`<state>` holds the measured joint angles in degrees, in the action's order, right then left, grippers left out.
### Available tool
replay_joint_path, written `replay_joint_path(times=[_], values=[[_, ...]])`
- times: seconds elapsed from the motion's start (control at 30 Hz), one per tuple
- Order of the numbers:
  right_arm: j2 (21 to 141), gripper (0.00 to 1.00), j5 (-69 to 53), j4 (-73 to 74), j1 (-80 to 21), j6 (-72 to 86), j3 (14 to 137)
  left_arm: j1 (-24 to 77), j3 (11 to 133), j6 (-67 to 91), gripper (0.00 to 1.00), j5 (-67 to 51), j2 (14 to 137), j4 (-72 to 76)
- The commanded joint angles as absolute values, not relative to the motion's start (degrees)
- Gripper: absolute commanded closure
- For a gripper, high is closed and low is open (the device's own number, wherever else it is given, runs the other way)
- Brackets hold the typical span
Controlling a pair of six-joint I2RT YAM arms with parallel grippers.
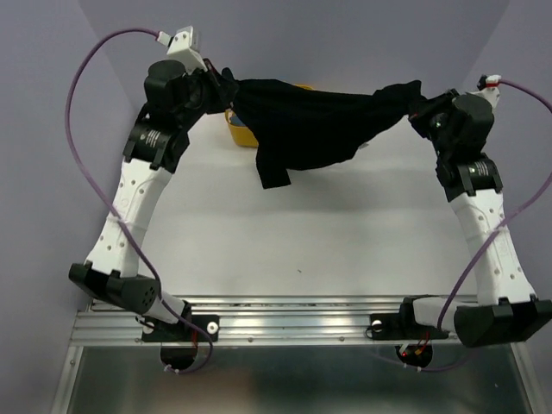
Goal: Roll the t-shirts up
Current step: Flatten out the T-shirt at the center of the board.
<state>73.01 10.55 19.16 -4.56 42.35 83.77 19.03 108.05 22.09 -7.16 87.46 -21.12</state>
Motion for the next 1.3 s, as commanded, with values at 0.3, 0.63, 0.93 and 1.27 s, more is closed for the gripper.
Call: replay_joint_path(times=[0.3,0.63,0.93,1.27], values=[[41.3,0.27,3.6,29.3,-4.2,43.3,40.8,19.2,55.8,26.2,0.06,-10.5,66.3,-17.3],[44.8,0.09,11.9,33.3,-4.2,42.9,41.0,19.2,57.9,27.1,0.10,-5.0,71.0,-21.1],[55.5,0.13,10.5,29.4,-4.2,41.3,40.3,27.0,46.6,34.6,0.14,-5.2,70.7,-19.3],[68.9,0.15,-3.8,20.9,8.4,42.2,38.7,33.2,47.2,38.1,0.80,-4.4,78.8,-16.2]])
